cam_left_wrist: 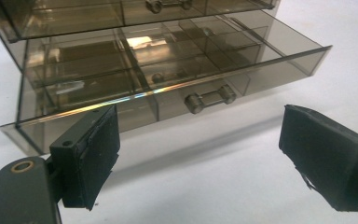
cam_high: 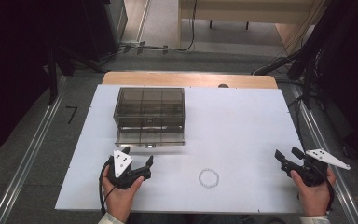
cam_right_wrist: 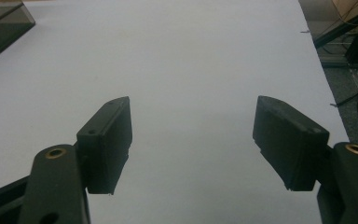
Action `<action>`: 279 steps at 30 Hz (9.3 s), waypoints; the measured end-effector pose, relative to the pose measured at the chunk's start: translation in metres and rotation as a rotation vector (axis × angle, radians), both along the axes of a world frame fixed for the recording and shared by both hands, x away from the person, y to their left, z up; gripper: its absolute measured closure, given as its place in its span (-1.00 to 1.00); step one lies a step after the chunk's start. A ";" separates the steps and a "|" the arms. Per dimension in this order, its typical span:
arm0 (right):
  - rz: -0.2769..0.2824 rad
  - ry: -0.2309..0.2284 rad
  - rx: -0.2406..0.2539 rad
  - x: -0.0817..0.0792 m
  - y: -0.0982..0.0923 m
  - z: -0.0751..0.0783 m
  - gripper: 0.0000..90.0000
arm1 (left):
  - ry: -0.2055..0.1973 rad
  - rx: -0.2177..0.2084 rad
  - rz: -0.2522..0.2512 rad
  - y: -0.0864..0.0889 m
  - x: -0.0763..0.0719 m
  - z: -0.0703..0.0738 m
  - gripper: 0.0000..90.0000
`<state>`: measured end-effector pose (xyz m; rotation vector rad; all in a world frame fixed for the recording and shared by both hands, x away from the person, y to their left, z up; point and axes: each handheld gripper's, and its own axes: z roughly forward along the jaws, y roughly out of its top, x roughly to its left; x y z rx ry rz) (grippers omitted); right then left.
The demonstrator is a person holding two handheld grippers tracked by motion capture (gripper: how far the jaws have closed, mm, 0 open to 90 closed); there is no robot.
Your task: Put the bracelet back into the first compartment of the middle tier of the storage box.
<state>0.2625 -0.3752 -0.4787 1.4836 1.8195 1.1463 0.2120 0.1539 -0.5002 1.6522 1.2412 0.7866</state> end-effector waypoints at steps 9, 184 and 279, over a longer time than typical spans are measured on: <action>-0.003 -0.002 -0.002 0.000 -0.001 0.000 -0.40 | 0.011 0.000 -0.013 -0.004 0.001 -0.001 -0.72; 0.019 -0.001 0.005 0.003 0.001 0.001 -0.38 | 0.222 0.208 -0.467 -0.151 0.016 -0.014 0.17; 0.020 0.013 0.011 0.004 0.001 0.000 -0.34 | 0.040 -0.210 -0.296 -0.025 0.025 0.060 0.95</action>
